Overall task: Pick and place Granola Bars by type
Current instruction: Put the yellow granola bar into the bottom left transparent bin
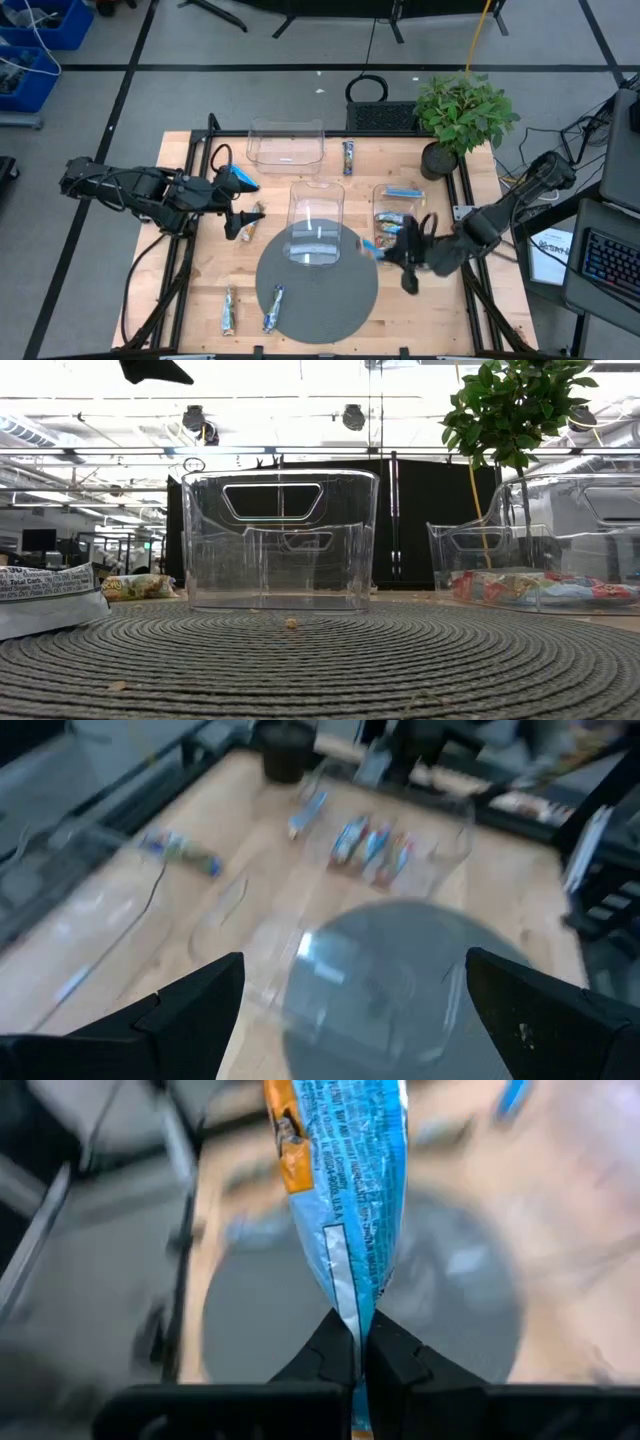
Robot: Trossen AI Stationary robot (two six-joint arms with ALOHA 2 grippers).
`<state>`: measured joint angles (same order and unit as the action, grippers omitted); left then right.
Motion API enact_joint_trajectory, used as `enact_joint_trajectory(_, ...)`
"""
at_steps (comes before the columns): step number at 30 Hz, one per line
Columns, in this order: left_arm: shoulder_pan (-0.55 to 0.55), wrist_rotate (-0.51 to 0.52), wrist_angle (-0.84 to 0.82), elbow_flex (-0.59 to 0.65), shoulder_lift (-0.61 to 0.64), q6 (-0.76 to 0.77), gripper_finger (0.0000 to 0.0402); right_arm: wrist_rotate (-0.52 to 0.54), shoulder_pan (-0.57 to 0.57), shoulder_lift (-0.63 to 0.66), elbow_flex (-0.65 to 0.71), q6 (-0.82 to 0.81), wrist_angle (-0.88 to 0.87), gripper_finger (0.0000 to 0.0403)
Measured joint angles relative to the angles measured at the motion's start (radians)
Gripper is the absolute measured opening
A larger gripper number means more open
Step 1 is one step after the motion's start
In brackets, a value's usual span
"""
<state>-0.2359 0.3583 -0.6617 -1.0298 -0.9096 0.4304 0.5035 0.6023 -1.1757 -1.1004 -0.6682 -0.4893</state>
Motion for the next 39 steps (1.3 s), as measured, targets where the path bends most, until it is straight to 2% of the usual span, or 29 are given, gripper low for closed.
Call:
enact_joint_trajectory(4,0.000,-0.001,0.138,0.000,0.000,-0.082,0.0381,0.097,-0.088,0.015,0.000,0.167,0.171,0.0000)
enact_joint_trajectory(13,0.000,0.000,0.429,0.000,0.000,-0.253,0.0381,0.096,-0.261,0.011,0.000,0.455,0.518,0.0000)
enact_joint_trajectory(21,0.001,-0.019,0.592,0.000,-0.020,-0.352,0.0381,-0.077,-0.397,-0.080,-0.002,0.526,0.844,0.0000)
enact_joint_trajectory(27,0.008,-0.026,0.673,0.001,-0.067,-0.383,0.0381,-0.142,-0.442,-0.161,-0.004,0.490,0.942,0.0000)
enact_joint_trajectory(39,0.075,-0.168,0.821,0.000,-0.193,-0.371,0.0381,-0.216,-0.447,-0.315,-0.150,0.497,0.888,0.0000)
